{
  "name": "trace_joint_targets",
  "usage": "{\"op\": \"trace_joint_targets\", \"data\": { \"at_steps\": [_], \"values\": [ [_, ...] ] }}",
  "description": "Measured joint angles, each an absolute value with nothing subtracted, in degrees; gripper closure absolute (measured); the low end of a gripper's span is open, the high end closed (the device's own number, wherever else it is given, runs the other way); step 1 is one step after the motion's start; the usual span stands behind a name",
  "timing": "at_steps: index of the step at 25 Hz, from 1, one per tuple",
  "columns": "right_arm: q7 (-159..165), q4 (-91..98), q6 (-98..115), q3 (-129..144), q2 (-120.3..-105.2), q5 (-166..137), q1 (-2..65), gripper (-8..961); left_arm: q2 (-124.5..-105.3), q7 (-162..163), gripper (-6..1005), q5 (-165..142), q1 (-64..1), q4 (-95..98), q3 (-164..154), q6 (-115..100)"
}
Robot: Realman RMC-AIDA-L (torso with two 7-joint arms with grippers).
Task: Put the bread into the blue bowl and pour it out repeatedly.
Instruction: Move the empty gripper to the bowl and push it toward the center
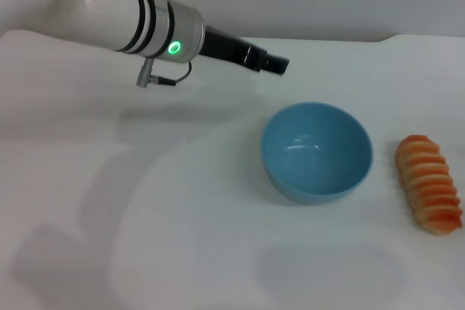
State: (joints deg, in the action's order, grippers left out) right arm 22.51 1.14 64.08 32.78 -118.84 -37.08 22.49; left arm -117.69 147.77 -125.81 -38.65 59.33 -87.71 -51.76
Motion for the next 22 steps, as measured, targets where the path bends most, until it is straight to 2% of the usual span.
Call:
{"op": "trace_joint_targets", "data": {
  "at_steps": [17,22],
  "values": [
    [22.4,1.0,64.0,32.8,-118.83,-37.1,23.0,332,-118.45,147.1,181,-120.1,-42.2,48.9,-94.2,-50.9],
    [22.4,0.8,64.0,32.8,-118.87,-37.1,22.9,337,-118.55,147.1,212,-118.1,-43.3,44.5,-97.7,-46.6]
  ]
}}
